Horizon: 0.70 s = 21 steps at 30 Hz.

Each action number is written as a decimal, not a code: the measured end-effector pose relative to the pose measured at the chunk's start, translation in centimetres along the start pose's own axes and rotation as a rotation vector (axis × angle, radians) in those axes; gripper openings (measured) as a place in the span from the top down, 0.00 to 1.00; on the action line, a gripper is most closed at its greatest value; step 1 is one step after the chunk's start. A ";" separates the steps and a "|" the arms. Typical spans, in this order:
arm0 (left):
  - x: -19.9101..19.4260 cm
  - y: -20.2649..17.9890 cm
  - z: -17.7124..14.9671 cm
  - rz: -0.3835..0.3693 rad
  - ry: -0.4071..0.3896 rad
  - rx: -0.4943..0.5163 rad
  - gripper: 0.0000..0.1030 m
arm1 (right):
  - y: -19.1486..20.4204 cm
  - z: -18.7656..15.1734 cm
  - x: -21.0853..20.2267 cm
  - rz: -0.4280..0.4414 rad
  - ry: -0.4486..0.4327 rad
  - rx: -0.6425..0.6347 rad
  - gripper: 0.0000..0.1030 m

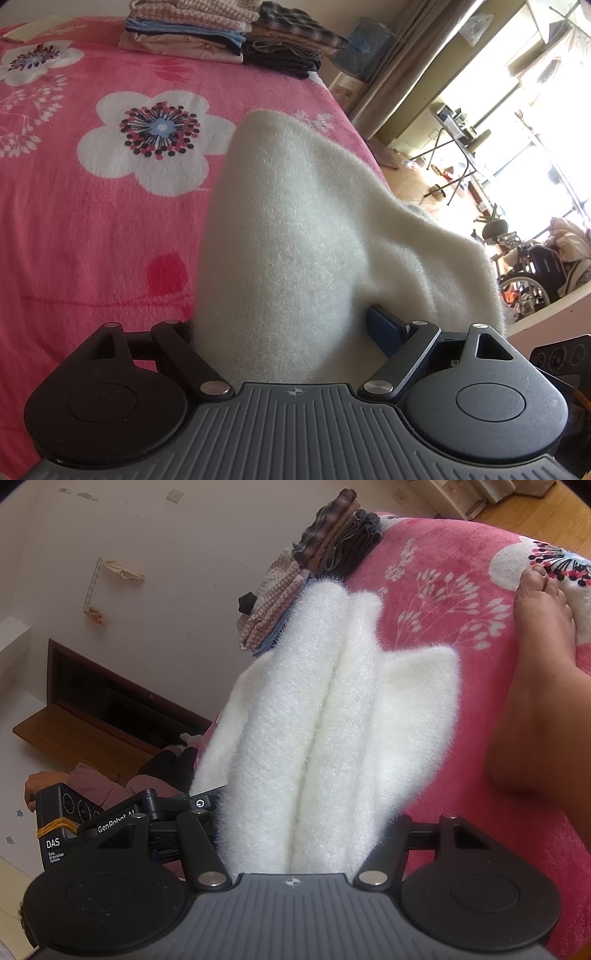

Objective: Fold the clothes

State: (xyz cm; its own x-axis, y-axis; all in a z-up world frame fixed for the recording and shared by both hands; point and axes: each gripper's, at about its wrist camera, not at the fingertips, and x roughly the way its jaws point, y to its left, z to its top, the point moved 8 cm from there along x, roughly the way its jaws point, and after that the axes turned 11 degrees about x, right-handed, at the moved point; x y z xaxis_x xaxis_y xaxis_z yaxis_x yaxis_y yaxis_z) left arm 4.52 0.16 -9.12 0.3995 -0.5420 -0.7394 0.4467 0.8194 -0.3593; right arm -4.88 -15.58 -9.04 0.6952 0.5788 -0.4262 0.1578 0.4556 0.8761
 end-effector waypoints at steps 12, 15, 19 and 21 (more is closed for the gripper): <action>0.0 0.2 0.1 0.000 0.005 -0.001 0.18 | 0.0 -0.1 -0.1 0.002 0.009 -0.002 0.37; -0.1 0.2 0.1 0.002 0.006 -0.001 0.18 | 0.0 0.0 -0.2 0.002 0.010 -0.002 0.37; -0.1 0.0 0.0 0.004 0.008 0.000 0.18 | 0.0 0.0 -0.2 0.003 0.011 0.000 0.37; 0.0 0.0 -0.1 0.004 0.008 -0.001 0.18 | -0.1 0.0 -0.2 0.003 0.012 0.000 0.37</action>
State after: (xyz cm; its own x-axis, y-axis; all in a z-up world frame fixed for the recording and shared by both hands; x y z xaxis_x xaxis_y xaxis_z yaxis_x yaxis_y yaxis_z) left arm 4.47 0.17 -9.14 0.3944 -0.5372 -0.7455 0.4440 0.8217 -0.3572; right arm -5.04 -15.73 -9.01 0.6874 0.5883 -0.4260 0.1556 0.4536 0.8775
